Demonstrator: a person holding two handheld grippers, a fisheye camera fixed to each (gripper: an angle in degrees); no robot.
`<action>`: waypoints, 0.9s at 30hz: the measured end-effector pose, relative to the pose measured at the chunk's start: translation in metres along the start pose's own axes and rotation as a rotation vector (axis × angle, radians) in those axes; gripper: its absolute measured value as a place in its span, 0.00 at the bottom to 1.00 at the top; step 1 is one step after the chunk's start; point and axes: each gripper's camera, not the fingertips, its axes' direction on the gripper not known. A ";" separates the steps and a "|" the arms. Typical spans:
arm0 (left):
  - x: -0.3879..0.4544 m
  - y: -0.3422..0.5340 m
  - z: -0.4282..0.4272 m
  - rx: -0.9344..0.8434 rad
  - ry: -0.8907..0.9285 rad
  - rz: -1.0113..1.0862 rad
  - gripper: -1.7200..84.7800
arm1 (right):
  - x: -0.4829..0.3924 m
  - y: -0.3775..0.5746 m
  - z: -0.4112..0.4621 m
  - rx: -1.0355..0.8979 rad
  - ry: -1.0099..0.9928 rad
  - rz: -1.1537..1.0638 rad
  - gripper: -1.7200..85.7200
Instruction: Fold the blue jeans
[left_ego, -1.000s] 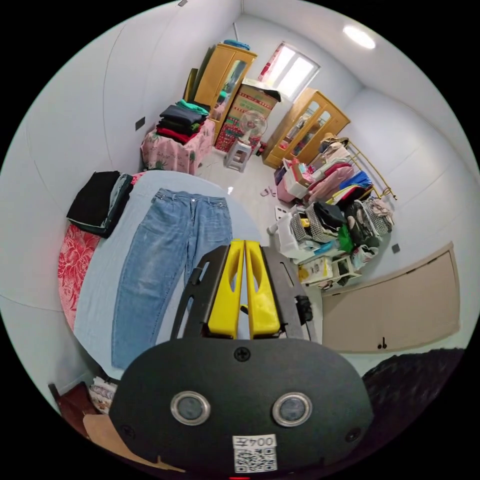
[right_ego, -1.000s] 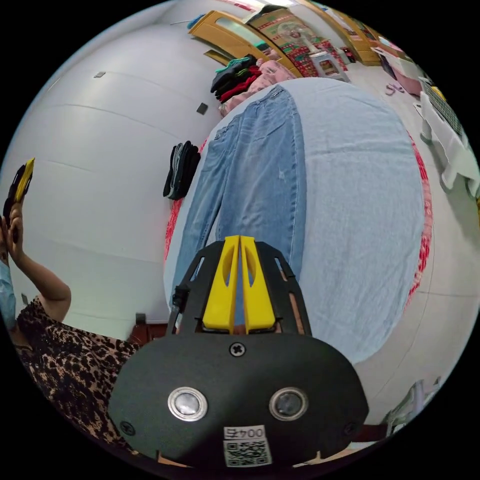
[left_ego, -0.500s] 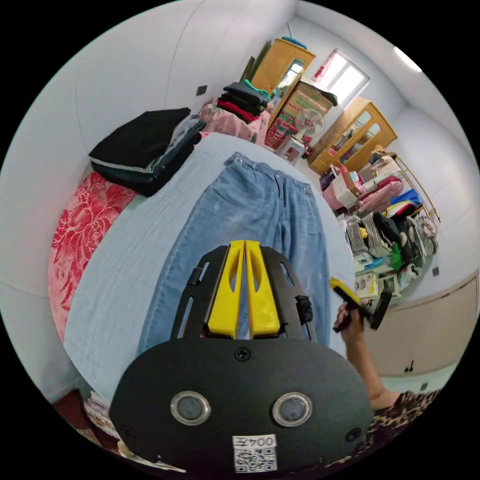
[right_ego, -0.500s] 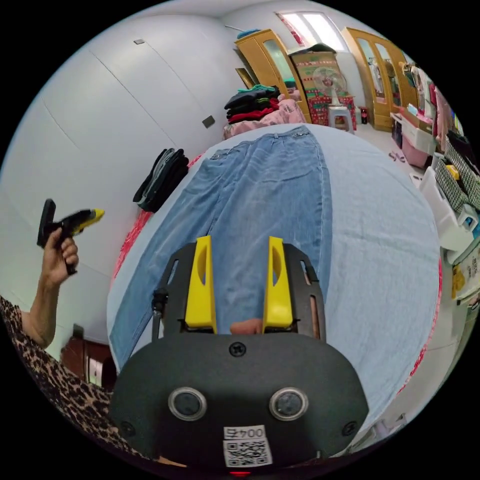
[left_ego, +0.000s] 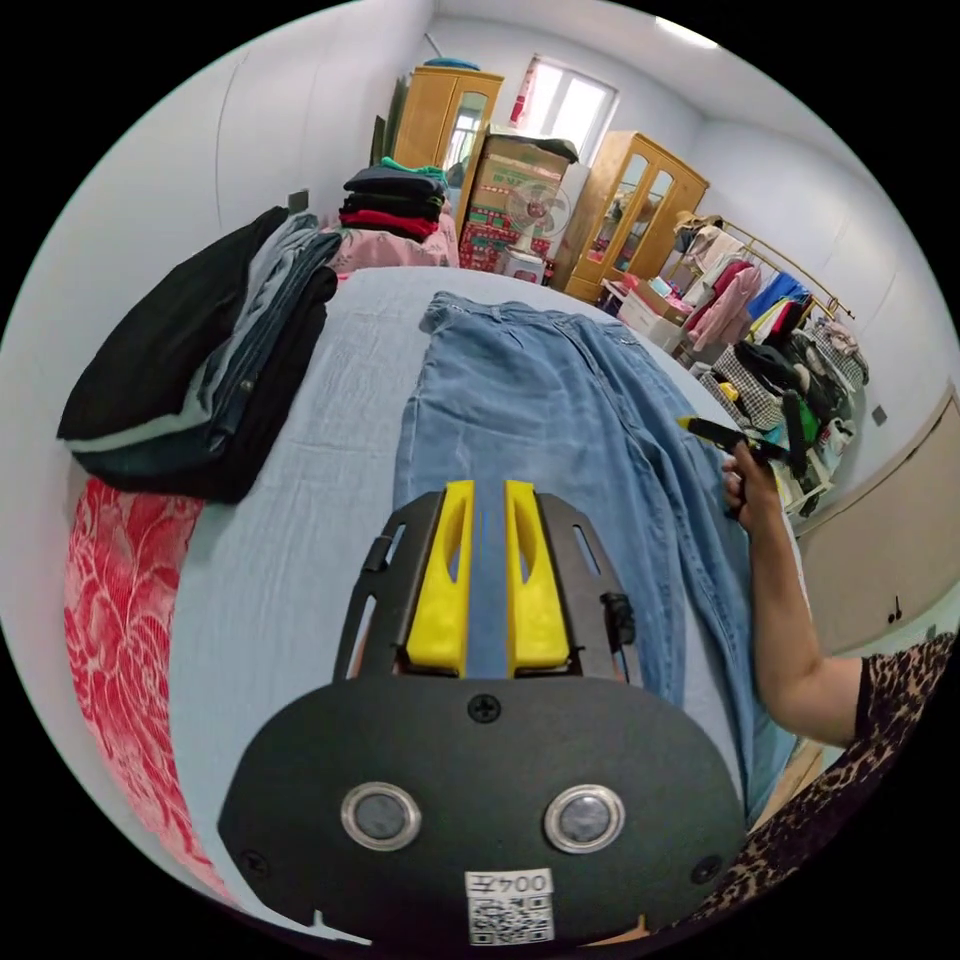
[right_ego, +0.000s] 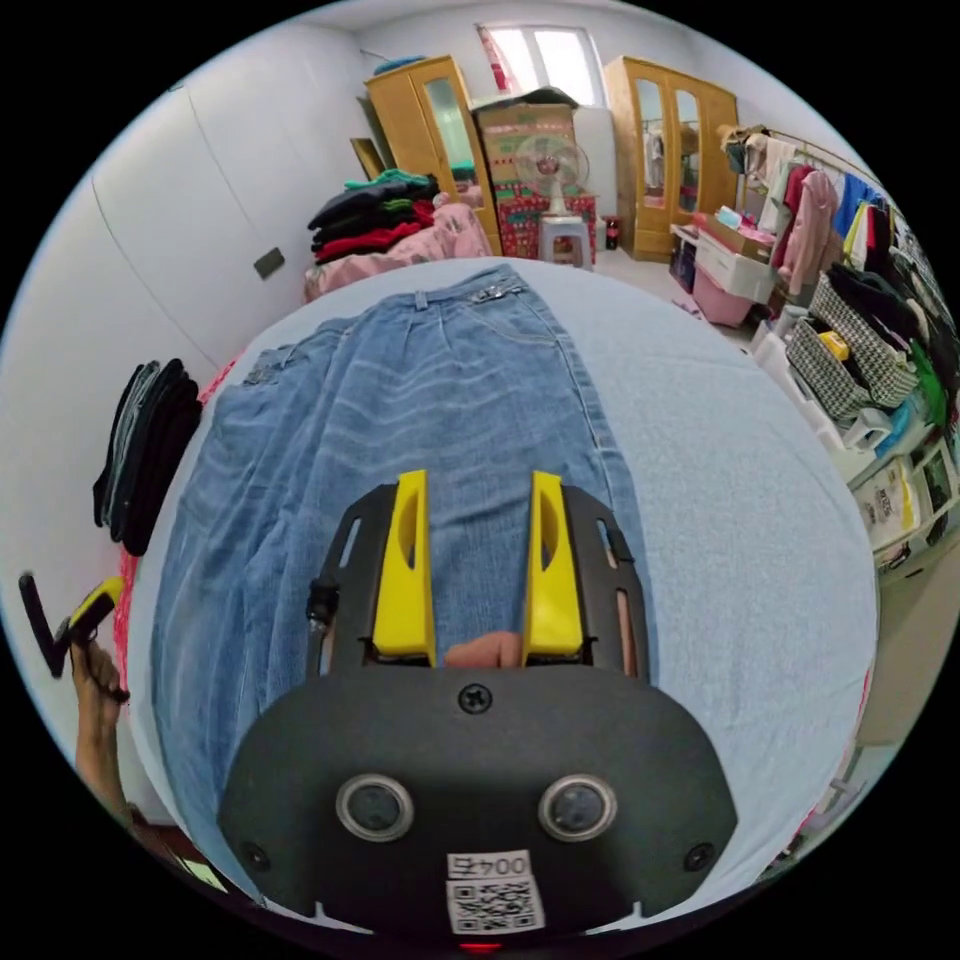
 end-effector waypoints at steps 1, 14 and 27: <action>-0.012 -0.024 0.013 -0.009 0.020 -0.001 0.10 | -0.001 -0.006 0.004 -0.012 -0.020 -0.004 0.21; -0.091 -0.285 0.147 -0.102 0.016 -0.075 0.20 | -0.051 -0.047 0.036 -0.053 0.192 -0.095 0.21; -0.107 -0.379 0.235 -0.218 0.010 -0.050 0.24 | -0.029 -0.075 0.040 -0.014 0.057 0.003 0.17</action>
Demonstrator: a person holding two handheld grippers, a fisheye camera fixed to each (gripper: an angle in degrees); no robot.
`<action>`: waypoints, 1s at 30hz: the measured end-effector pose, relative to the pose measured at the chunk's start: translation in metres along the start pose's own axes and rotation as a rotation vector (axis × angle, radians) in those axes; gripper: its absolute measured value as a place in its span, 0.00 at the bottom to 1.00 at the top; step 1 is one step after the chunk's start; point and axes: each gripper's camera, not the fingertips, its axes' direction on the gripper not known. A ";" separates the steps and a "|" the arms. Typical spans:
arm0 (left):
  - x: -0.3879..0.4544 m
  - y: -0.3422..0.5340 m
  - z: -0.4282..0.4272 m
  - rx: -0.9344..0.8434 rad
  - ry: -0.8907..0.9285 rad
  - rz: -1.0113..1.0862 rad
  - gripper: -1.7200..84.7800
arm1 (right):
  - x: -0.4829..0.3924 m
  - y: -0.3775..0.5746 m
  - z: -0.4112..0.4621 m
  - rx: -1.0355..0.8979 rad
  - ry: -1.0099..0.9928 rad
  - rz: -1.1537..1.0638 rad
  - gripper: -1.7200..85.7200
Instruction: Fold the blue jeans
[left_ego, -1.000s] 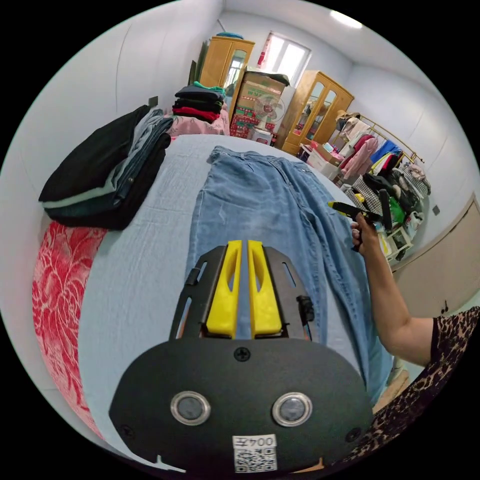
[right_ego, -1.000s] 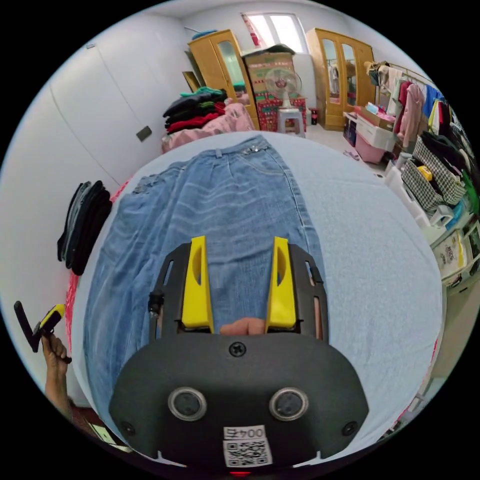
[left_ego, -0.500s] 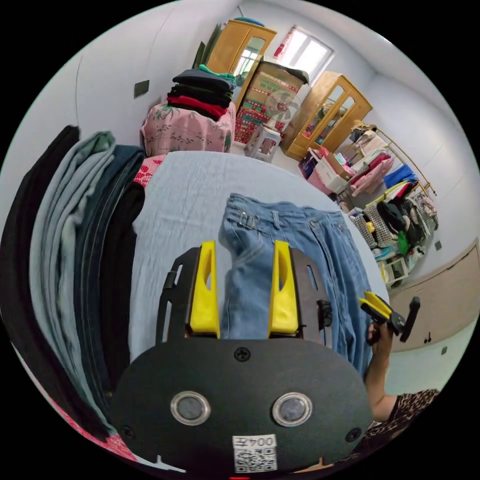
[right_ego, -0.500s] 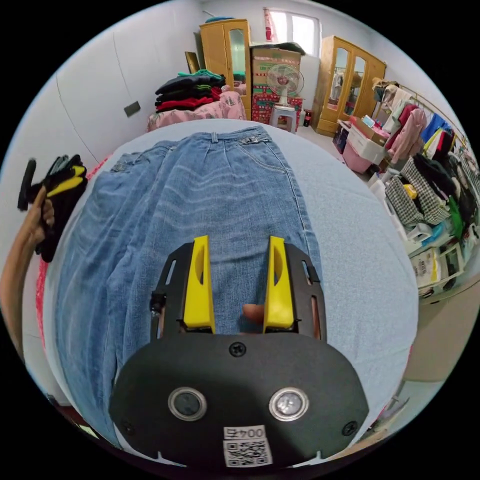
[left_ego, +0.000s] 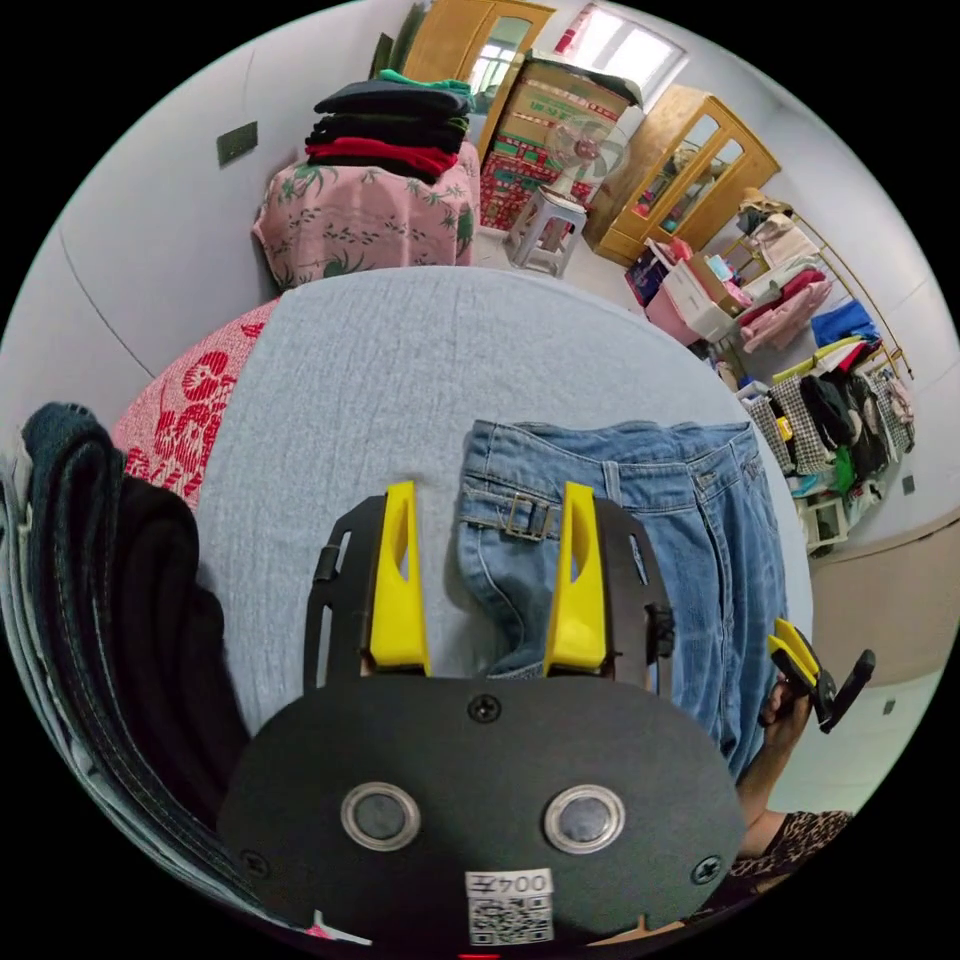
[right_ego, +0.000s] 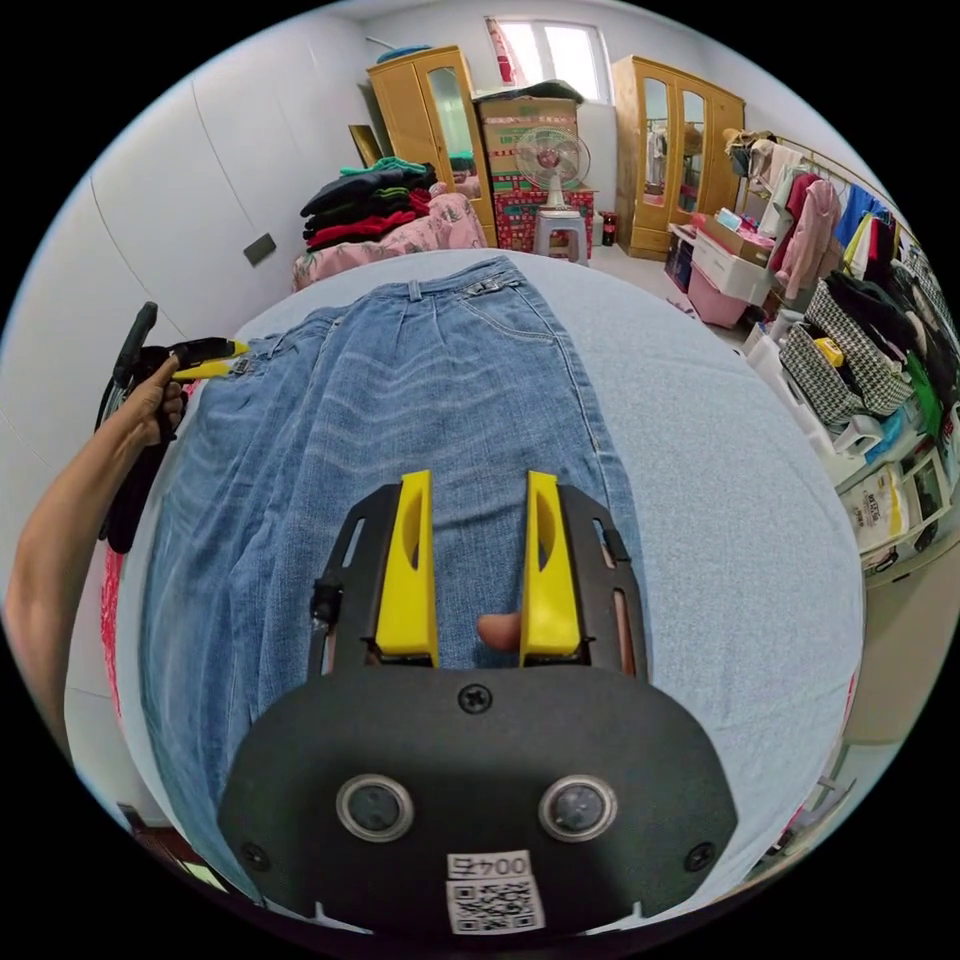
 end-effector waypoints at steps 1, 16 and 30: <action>0.003 -0.004 0.002 -0.011 -0.004 0.023 0.24 | 0.001 -0.002 0.001 0.000 -0.001 0.002 0.17; 0.004 -0.028 0.019 -0.008 -0.018 0.085 0.16 | 0.018 -0.023 0.004 0.010 -0.043 0.036 0.16; 0.006 -0.021 0.022 0.141 -0.224 0.203 0.12 | 0.033 -0.038 0.001 0.011 -0.045 0.042 0.16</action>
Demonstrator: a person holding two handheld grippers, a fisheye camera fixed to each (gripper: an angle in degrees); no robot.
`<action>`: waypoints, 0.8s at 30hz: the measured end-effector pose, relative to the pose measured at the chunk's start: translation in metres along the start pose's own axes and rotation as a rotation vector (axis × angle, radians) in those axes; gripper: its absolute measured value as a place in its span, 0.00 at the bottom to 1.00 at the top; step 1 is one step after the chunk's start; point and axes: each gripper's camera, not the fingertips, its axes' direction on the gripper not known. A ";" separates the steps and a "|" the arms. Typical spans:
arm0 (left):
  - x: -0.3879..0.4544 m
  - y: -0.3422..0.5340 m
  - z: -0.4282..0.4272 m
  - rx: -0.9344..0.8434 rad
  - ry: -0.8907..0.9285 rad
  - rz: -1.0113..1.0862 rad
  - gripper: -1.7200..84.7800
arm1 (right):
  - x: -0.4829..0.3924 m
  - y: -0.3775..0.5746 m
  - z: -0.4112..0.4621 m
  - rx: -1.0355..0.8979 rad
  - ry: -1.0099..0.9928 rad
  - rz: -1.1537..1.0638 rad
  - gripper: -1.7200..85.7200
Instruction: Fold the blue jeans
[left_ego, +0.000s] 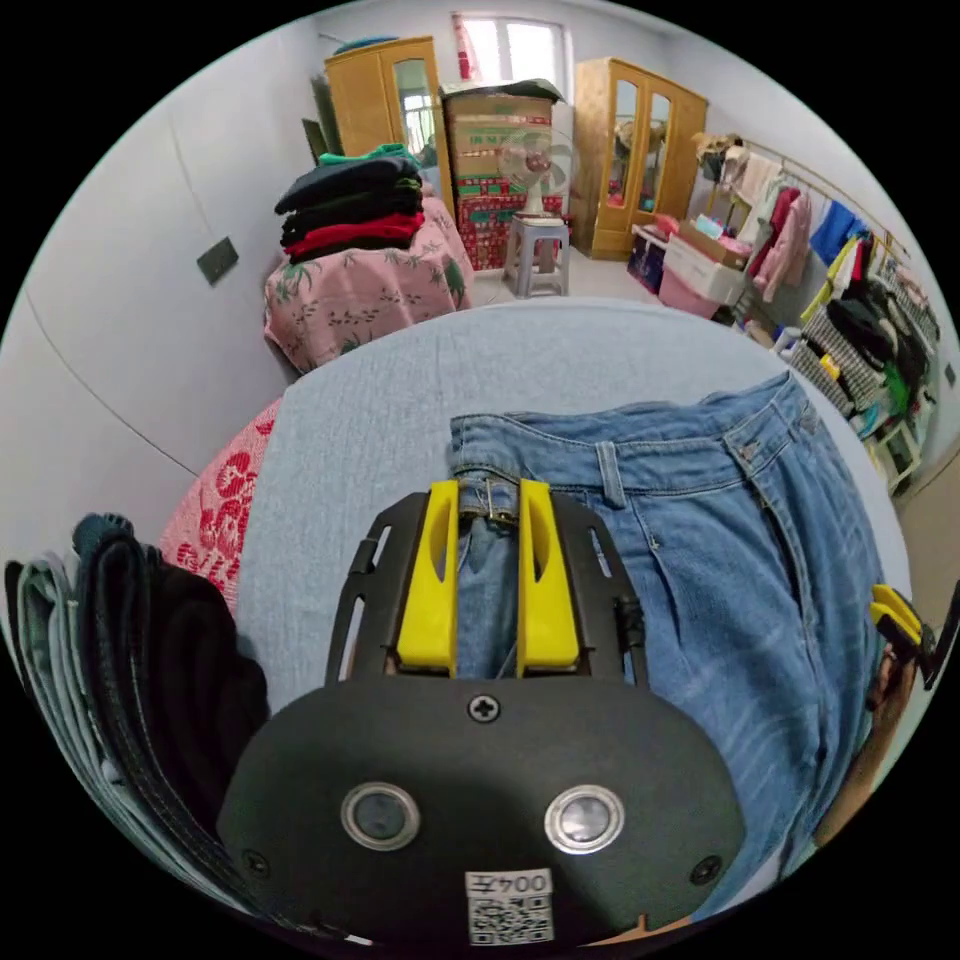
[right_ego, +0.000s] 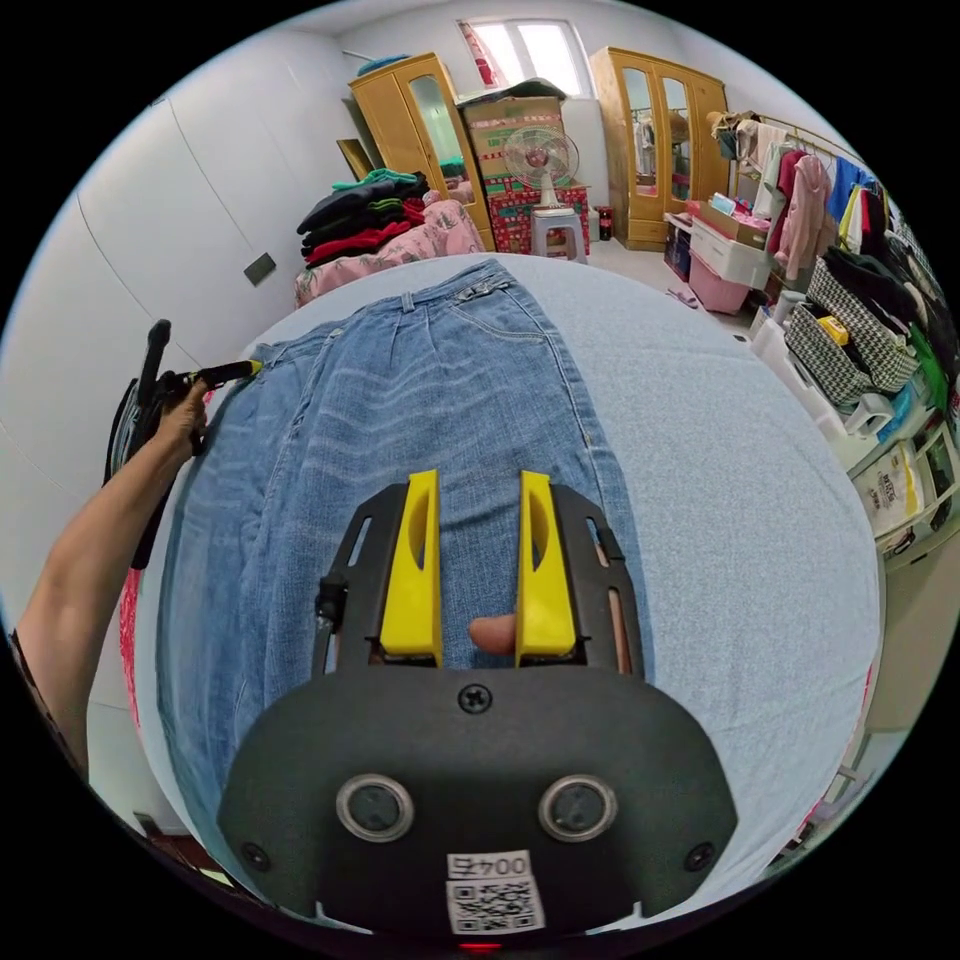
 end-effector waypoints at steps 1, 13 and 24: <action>-0.009 0.002 -0.002 -0.005 0.034 -0.029 0.12 | 0.000 -0.001 0.000 -0.002 0.009 -0.004 0.16; -0.026 0.161 -0.082 0.052 0.318 -0.027 0.10 | 0.021 -0.011 -0.010 0.005 -0.033 0.013 0.16; -0.074 0.193 -0.113 0.346 0.495 -0.258 0.12 | 0.043 -0.018 -0.024 0.013 -0.087 0.034 0.16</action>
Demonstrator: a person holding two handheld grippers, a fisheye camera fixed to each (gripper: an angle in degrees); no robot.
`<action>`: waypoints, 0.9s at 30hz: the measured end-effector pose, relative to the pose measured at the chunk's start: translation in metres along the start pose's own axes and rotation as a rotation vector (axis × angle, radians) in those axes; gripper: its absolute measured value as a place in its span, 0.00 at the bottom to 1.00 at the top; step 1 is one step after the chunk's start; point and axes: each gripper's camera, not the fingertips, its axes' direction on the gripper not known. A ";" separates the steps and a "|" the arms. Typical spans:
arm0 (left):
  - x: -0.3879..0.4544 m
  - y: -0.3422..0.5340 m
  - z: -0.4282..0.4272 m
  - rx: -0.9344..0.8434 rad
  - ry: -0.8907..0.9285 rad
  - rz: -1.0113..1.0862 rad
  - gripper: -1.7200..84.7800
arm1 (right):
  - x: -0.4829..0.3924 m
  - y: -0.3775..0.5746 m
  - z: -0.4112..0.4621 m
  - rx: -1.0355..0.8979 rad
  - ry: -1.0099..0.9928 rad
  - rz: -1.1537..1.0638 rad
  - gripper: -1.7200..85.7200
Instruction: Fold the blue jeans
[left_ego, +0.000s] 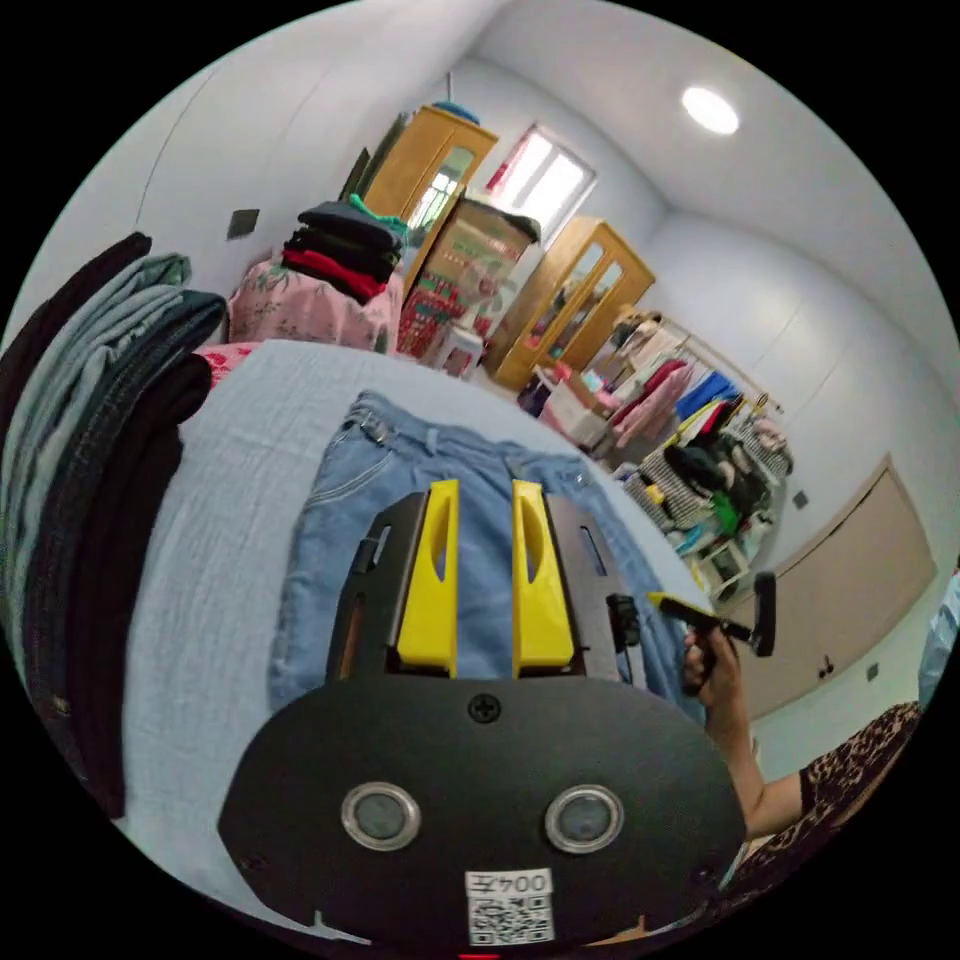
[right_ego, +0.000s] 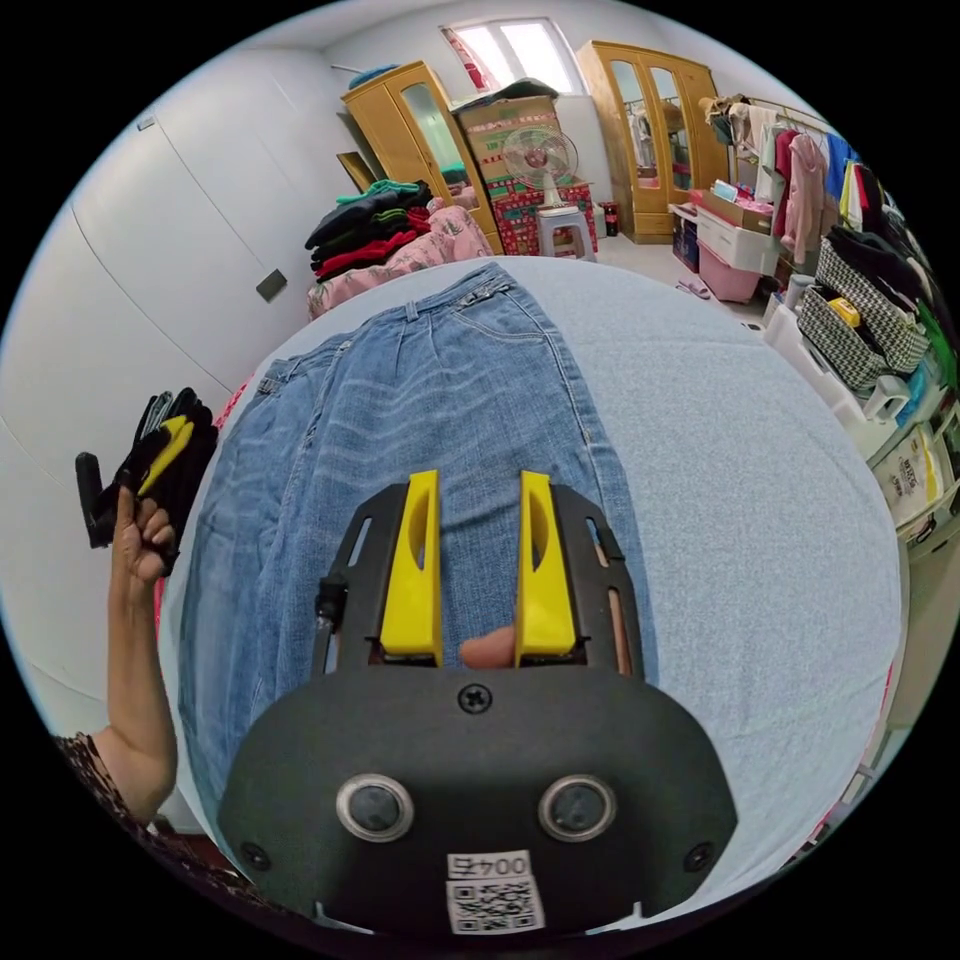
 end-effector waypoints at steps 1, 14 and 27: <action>-0.007 0.005 0.006 0.067 0.068 -0.044 0.13 | 0.002 -0.001 -0.002 0.000 -0.004 -0.001 0.16; -0.131 0.061 0.052 0.213 0.632 -0.472 0.27 | 0.028 -0.011 -0.024 0.018 -0.113 0.027 0.17; -0.156 0.076 0.039 0.208 0.633 -0.464 0.27 | 0.075 -0.034 -0.102 0.253 -0.077 0.032 0.12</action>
